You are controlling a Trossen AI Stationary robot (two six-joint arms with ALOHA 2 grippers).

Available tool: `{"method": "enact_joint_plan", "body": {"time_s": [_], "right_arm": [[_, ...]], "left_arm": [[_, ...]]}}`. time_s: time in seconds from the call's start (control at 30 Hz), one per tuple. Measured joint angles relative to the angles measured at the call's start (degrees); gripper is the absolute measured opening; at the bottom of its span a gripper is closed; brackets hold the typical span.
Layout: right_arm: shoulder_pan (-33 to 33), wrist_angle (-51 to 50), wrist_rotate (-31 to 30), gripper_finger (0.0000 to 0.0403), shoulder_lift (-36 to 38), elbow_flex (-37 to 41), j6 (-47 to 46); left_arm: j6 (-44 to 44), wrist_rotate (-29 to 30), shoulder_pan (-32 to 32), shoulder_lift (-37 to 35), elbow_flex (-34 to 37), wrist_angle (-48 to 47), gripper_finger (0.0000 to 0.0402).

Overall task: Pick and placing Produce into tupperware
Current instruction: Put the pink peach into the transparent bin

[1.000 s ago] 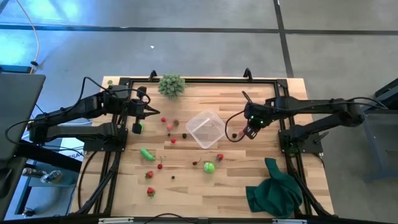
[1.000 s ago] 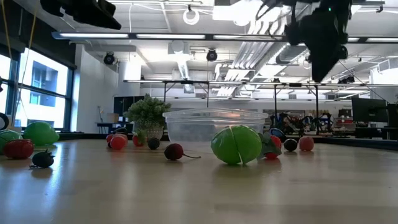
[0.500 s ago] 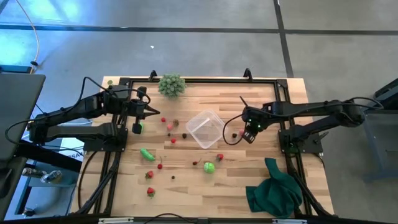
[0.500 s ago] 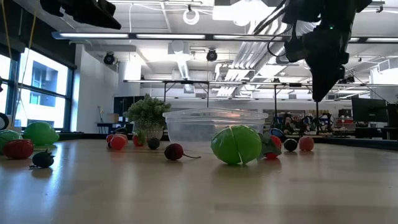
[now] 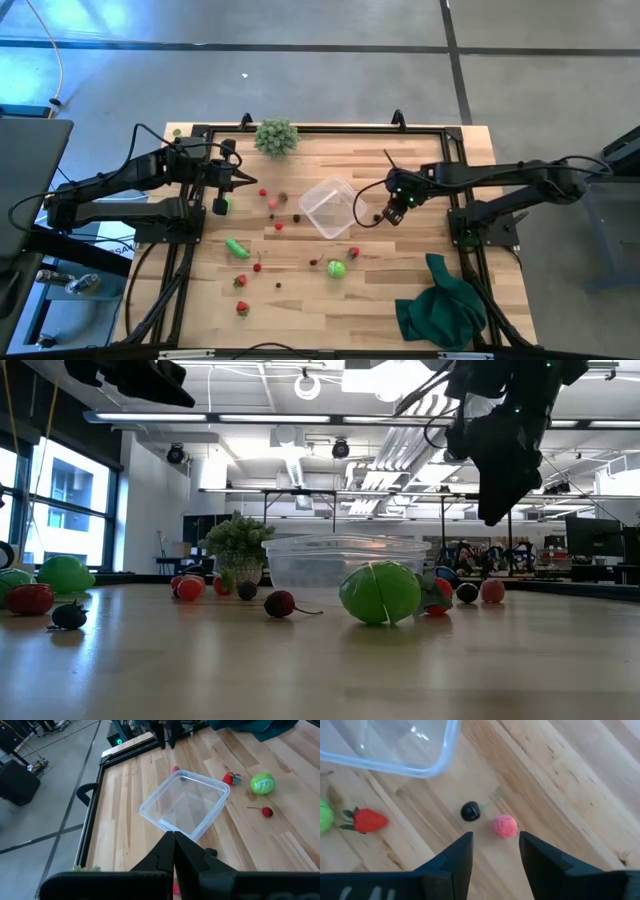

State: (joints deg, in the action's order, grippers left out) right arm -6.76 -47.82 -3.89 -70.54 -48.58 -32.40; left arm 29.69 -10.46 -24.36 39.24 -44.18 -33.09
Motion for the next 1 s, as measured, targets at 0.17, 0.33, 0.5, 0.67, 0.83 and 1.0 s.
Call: {"method": "enact_joint_plan", "body": {"time_s": [0.17, 0.33, 0.5, 0.67, 0.83, 1.0], "right_arm": [[0.0, 0.3, 0.9, 0.0152, -5.3, 0.0, 2.4], [0.0, 1.5, 1.5, 0.0151, -10.3, 0.0, 4.3], [0.0, 1.8, 2.5, 0.0151, -13.1, 0.0, 4.4], [-0.1, 2.3, 3.1, 0.0151, -16.1, 0.0, 5.5], [-0.1, 2.8, 3.1, 0.0151, -19.3, 0.0, 5.9], [-0.1, 4.7, 2.7, 0.0151, -21.2, 0.0, 6.1]], "left_arm": [[0.0, 0.0, 0.0, 0.0, 0.0, 0.0, 0.0001], [0.0, 0.0, 0.0, 0.0, 0.0, 0.0, 0.0001], [0.0, 0.0, 0.0, 0.0, 0.0, 0.0, 0.0001], [0.0, 0.0, 0.0, 0.0, 0.0, 0.0, 0.0001], [0.0, 0.0, 0.0, 0.0, 0.0, 0.0, 0.0001], [0.0, 0.0, 0.0, 0.0, 0.0, 0.0, 0.0001]]}}
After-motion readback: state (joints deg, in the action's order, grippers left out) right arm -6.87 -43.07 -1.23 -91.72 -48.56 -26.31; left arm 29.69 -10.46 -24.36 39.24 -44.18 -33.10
